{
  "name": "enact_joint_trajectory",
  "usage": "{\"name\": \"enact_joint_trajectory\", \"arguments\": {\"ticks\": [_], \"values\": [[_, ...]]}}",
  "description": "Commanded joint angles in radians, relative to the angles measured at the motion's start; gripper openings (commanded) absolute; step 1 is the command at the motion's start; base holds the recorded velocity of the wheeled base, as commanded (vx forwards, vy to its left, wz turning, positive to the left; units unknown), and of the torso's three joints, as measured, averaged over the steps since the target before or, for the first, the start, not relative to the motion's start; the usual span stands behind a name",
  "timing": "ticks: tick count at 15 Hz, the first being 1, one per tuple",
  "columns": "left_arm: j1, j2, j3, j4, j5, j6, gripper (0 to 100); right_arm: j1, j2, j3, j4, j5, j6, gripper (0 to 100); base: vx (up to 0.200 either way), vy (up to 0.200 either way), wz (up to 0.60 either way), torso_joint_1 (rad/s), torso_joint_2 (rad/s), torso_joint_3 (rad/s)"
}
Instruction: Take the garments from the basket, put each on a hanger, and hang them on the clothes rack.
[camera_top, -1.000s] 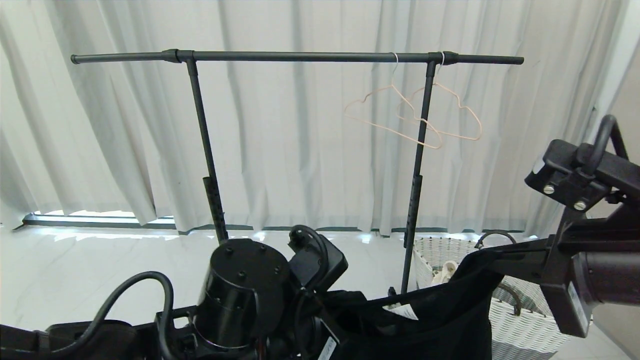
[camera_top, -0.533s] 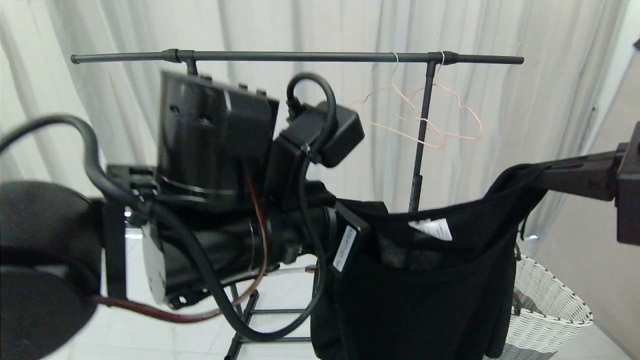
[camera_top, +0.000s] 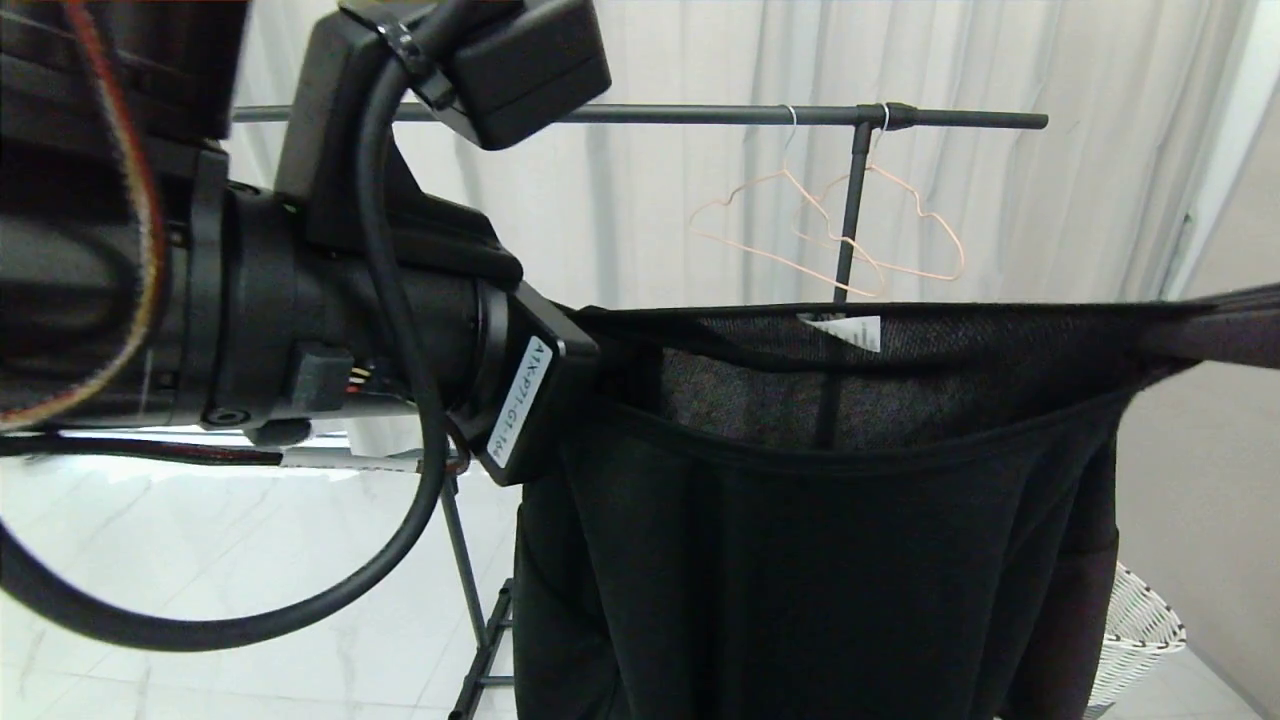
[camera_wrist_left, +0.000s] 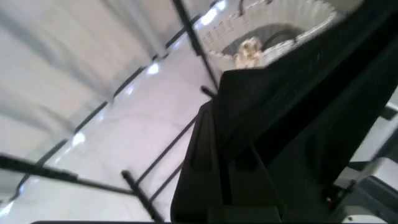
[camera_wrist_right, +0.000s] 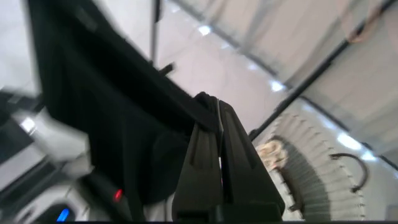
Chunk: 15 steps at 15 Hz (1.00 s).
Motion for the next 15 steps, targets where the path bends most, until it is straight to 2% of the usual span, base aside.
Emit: {"name": "enact_joint_trajectory", "arguments": {"ticks": [1, 3, 5, 8, 10, 12, 13, 14, 15], "values": [[-0.009, -0.011, -0.025, -0.007, -0.032, 0.002, 0, 0.074, -0.06, 0.001, 0.058, 0.04, 0.001, 0, 0.0, 0.0, 0.0, 0.0, 0.0, 0.0], [-0.009, 0.006, -0.051, -0.007, -0.062, 0.025, 0, 0.162, -0.08, 0.004, 0.113, 0.051, 0.001, 0, 0.0, 0.0, 0.0, 0.0, 0.0, 0.0], [-0.009, 0.017, -0.057, -0.007, -0.064, 0.052, 0, 0.205, -0.075, 0.01, 0.113, 0.049, 0.001, 0, 0.0, 0.0, 0.0, 0.0, 0.0, 0.0], [-0.009, -0.006, -0.019, -0.001, -0.062, 0.046, 0, 0.186, -0.06, 0.008, 0.102, 0.042, 0.002, 0, 0.0, 0.0, 0.0, 0.0, 0.0, 0.0], [-0.02, -0.057, 0.029, 0.056, -0.064, 0.028, 0, 0.122, -0.005, -0.022, 0.004, 0.043, 0.001, 0, 0.0, 0.0, 0.0, 0.0, 0.0, 0.0], [-0.101, -0.087, 0.006, 0.188, -0.073, -0.118, 0, 0.111, 0.06, -0.076, -0.051, 0.045, 0.001, 0, 0.0, 0.0, 0.0, 0.0, 0.0, 0.0], [-0.109, -0.089, 0.002, 0.199, -0.073, -0.129, 0, 0.111, 0.065, -0.081, -0.053, 0.045, 0.001, 0, 0.0, 0.0, 0.0, 0.0, 0.0, 0.0], [-0.198, -0.097, -0.05, 0.34, -0.082, -0.265, 0, 0.111, 0.126, -0.141, -0.071, 0.048, -0.001, 0, 0.0, 0.0, 0.0, 0.0, 0.0, 0.0], [-0.239, -0.097, -0.065, 0.375, -0.096, -0.331, 0, 0.111, 0.153, -0.171, -0.077, 0.048, -0.001, 0, 0.0, 0.0, 0.0, 0.0, 0.0, 0.0]]}}
